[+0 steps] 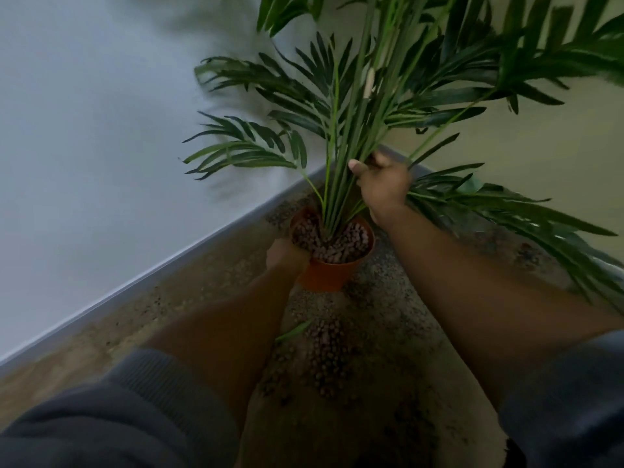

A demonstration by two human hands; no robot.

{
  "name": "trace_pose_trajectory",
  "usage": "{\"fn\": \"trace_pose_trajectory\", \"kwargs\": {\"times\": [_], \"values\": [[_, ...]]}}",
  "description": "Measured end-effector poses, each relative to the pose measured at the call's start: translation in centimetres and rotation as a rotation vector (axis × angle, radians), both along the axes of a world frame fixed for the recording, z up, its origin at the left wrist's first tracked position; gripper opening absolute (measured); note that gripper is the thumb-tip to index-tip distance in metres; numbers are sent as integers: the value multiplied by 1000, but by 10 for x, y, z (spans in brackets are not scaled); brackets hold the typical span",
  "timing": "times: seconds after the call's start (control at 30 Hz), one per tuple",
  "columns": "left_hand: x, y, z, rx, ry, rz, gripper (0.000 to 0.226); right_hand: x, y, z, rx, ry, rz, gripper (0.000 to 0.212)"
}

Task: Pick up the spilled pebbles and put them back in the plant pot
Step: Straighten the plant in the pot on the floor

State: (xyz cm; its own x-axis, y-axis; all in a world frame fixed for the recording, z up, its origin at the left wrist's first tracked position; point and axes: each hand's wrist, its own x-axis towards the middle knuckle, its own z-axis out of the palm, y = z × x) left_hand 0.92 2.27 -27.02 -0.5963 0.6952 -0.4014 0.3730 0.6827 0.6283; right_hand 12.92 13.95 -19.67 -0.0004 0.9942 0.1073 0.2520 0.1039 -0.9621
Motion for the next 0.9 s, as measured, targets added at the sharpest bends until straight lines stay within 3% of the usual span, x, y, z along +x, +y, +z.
{"fn": "trace_pose_trajectory", "kwargs": {"times": [0.13,0.37,0.43,0.6,0.73,0.8,0.9], "values": [[1,-13,-4,21,-67,58,19,-6,-25,1,-20,-14,3,45],[4,-36,-15,49,-96,8,20,-14,-66,5,113,-97,69,38],[2,-38,-19,50,-112,14,30,-19,-71,1,128,-132,66,37],[-12,-23,-61,48,-170,-193,39,-24,-74,-4,102,-114,45,39],[-1,-44,-36,80,-156,-138,6,-25,-80,-14,139,-136,23,40],[-10,-42,-51,139,-242,-78,8,-28,-87,-22,147,-120,35,46],[-20,-42,-74,206,-351,14,31,-25,-106,-38,251,-122,48,44]]}}
